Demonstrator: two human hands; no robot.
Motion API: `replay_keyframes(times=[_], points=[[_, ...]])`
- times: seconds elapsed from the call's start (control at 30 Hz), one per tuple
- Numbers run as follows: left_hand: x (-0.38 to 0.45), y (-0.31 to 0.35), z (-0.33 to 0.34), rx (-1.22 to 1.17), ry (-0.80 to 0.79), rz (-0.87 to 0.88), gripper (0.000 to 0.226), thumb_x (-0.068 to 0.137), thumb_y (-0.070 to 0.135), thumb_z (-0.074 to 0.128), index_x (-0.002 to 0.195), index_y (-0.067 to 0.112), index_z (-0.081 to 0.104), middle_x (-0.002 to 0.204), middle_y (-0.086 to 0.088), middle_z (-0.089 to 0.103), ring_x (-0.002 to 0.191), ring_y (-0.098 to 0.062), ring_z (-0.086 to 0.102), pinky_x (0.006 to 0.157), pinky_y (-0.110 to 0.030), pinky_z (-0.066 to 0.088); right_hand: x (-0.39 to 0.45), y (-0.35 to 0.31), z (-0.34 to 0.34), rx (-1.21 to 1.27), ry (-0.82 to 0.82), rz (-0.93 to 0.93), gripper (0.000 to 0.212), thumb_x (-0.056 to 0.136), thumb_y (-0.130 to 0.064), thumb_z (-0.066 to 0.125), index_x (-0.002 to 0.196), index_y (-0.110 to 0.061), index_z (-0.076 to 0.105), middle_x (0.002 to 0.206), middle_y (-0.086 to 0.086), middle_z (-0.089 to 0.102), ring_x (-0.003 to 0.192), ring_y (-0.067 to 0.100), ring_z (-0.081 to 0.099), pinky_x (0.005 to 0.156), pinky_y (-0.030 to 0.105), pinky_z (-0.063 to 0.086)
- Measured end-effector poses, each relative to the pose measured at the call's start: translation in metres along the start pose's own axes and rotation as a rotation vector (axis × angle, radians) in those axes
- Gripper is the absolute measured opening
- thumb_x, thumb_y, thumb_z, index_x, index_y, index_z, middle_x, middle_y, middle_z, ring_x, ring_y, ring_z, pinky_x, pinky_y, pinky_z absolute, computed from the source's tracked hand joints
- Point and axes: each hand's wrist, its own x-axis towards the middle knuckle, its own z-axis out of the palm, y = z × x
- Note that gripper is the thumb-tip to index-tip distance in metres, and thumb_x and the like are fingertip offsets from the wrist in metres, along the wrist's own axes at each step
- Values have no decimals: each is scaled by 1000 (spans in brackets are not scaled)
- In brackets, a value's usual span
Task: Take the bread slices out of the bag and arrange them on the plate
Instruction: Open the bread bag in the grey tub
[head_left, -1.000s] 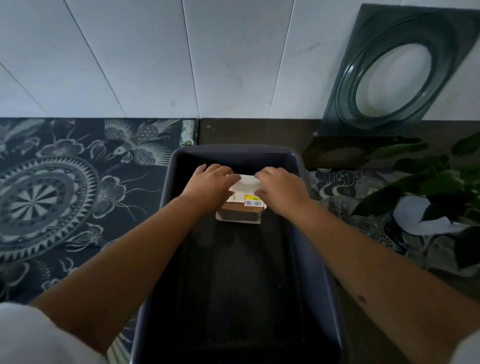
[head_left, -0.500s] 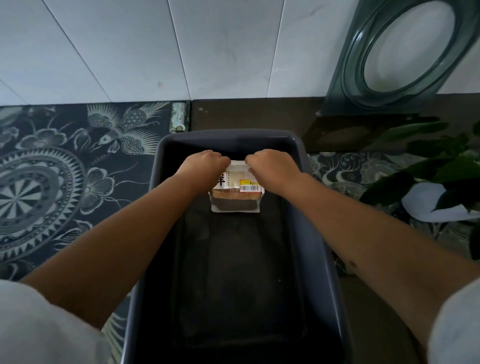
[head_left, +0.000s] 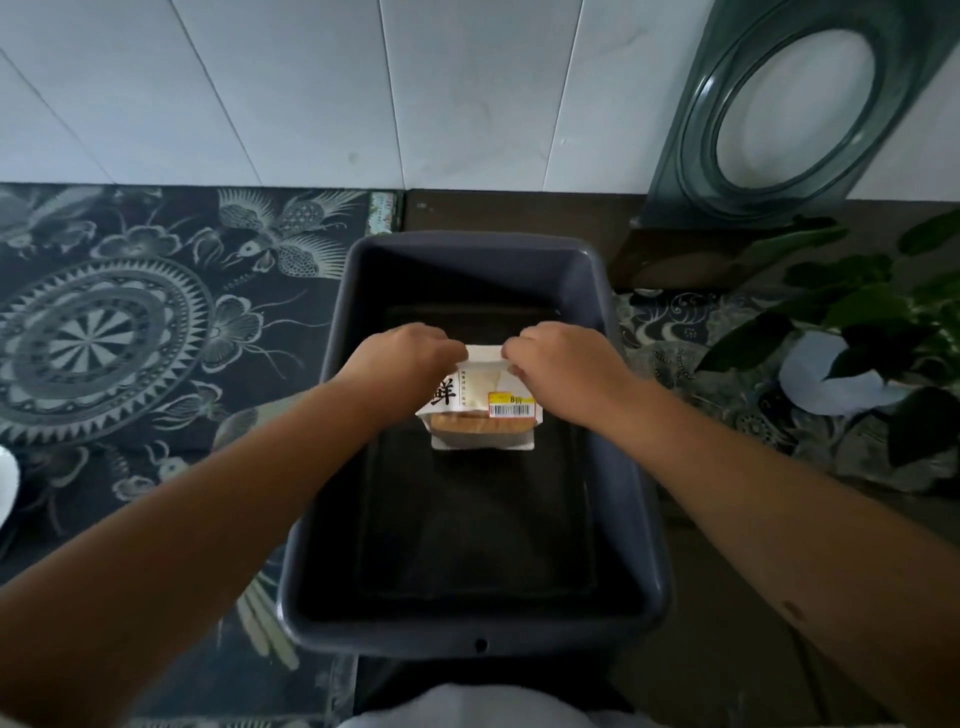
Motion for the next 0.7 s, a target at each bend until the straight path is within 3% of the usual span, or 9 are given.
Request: replay_keyframes(times=[0.13,0.3,0.5,0.6,0.7], points=[[-50,25,10,-10,-34,1,20,90,15,66,109,20,68,99,-2,67,91,-22,63,69,-41,56,-49,-37,-1,26,-33,-4,4,87,-15,63,90,-16,66,80,0,64,75,22,60,51,39,52],[-107,55,40,-17,-36,17,21,84,13,69,103,23,68,93,0,65,84,-21,61,54,-33,46,-115,-78,14,59,-42,15,6,83,-20,68,88,-17,68,76,0,65,67,22,61,43,30,40],[-143,71,71,-166,-16,-43,21,88,16,66,109,20,68,105,-6,65,97,-27,60,68,-40,54,-149,-99,30,161,-73,91,14,89,-30,59,96,-19,66,89,-1,66,81,21,60,55,35,50],[-154,74,76,-252,108,-205,38,82,19,75,119,19,65,113,-9,58,99,-24,55,79,-37,52,-156,-100,29,170,-41,190,28,83,-37,66,106,-22,61,94,-3,63,81,18,60,52,31,48],[-159,74,73,-486,84,-451,47,83,26,75,128,24,60,108,1,52,88,-12,54,79,-23,46,-160,-104,29,203,-59,317,42,81,-46,68,114,-23,56,96,-2,65,78,18,64,52,29,43]])
